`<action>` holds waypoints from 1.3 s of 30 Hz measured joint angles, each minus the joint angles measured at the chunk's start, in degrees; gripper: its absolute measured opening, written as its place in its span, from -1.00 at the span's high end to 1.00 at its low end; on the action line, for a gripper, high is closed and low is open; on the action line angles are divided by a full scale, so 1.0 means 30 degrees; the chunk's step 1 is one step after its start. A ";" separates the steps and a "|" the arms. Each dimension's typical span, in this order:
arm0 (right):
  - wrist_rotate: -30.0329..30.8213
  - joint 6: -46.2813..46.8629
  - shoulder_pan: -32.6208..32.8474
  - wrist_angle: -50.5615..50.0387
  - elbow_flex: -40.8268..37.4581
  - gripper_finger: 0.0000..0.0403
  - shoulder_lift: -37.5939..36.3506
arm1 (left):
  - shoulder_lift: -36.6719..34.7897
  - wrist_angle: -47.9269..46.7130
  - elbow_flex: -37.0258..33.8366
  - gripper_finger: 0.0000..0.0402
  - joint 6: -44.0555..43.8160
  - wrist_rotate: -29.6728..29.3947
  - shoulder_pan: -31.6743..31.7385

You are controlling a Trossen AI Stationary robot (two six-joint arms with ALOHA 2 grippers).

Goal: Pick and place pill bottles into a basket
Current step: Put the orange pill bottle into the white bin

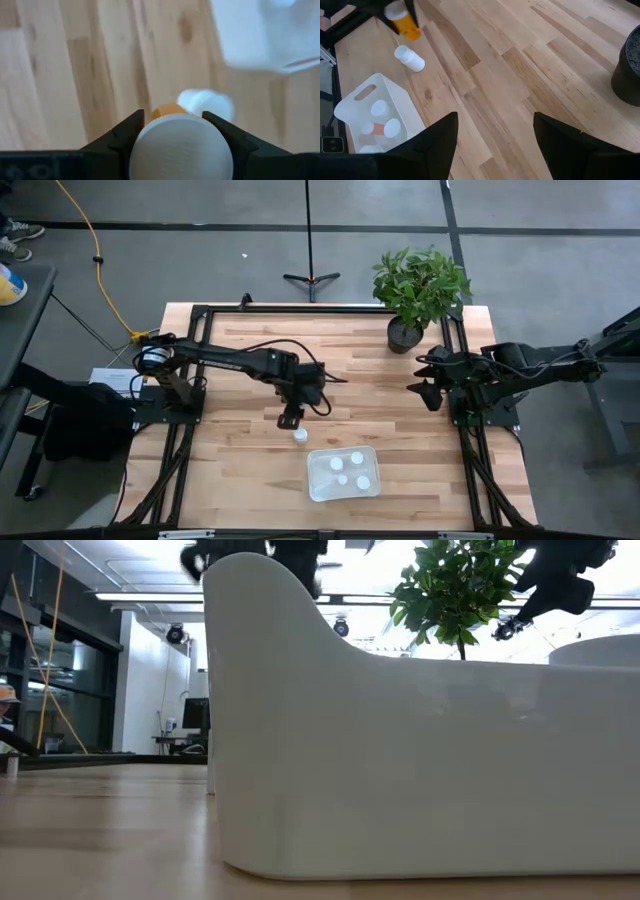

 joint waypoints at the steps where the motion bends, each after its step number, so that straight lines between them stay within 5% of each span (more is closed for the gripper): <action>1: 0.0000 -0.0083 0.0000 0.0000 0.0000 -0.24 -0.0007 | 0.0000 -0.0210 0.0424 -0.09 -0.0333 0.0194 -0.0161; 8: 0.0073 -0.0449 -0.0007 -0.0395 0.0000 -0.24 0.0000 | -0.0007 0.0505 0.2272 -0.18 -0.2330 0.0343 -0.1881; 25: -0.0916 0.0329 0.0000 0.0275 0.0000 -0.24 0.0110 | 0.1612 0.5164 0.2399 -0.15 -0.5283 -0.1589 -0.6732; 39: -0.1920 0.0302 0.0033 0.0396 0.0000 -0.24 0.1410 | 0.4851 0.6984 0.2386 -0.24 -0.5347 -0.2613 -0.7487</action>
